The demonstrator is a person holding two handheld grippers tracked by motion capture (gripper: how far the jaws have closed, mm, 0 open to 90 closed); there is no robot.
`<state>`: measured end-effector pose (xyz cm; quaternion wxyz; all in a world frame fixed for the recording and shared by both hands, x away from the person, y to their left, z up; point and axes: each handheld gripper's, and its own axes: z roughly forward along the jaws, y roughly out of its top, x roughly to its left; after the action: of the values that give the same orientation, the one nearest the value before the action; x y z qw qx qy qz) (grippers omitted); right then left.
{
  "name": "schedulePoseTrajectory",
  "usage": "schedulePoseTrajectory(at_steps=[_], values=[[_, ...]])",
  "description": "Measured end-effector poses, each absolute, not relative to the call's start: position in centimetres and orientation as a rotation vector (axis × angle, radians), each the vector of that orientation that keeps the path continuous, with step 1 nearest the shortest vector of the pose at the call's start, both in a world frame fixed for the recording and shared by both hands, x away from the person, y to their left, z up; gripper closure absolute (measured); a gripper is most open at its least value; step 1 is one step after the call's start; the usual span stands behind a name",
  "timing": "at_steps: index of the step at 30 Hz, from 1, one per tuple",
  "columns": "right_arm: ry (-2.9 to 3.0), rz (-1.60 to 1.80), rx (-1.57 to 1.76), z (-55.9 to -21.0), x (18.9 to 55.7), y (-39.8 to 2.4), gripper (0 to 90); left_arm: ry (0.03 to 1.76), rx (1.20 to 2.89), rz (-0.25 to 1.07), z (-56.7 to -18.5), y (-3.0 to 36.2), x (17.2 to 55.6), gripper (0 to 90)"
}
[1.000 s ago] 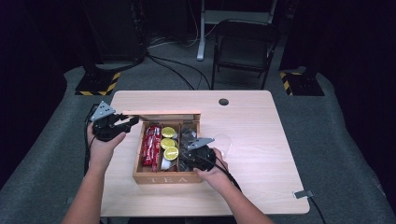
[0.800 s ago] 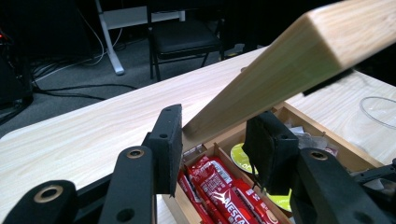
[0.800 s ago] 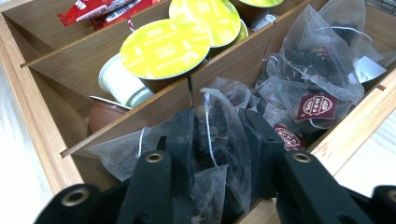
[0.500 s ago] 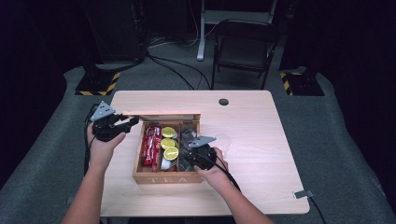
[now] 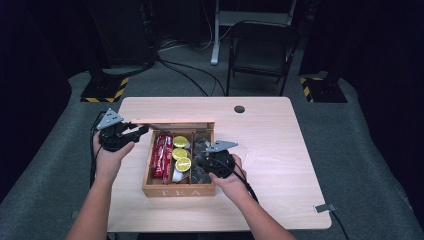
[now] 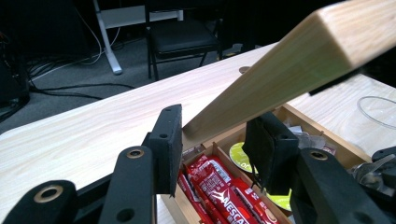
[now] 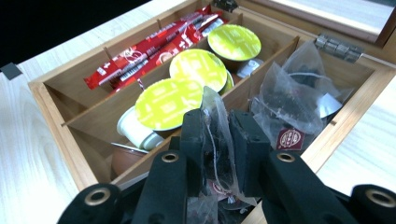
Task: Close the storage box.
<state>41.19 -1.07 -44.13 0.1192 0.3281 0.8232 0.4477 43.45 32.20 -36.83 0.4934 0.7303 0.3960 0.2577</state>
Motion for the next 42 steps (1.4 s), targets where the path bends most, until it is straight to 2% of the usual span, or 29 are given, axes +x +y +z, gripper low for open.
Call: schedulePoseTrajectory(at_steps=[16, 30, 42], values=[[2.353, 1.316, 0.958, -41.9, 40.7, -2.7, 76.0, 0.963, 1.780, 0.617, -36.9, 32.2, 43.5, 56.9], [2.252, 1.335, 1.000, -39.9, 40.6, -5.6, 76.0, 0.965, 1.784, 0.620, -36.9, 32.2, 43.5, 56.9], [2.176, 1.305, 1.079, -39.7, 41.2, -8.7, 76.0, 0.961, 1.785, 0.615, -36.9, 32.2, 43.5, 57.0]])
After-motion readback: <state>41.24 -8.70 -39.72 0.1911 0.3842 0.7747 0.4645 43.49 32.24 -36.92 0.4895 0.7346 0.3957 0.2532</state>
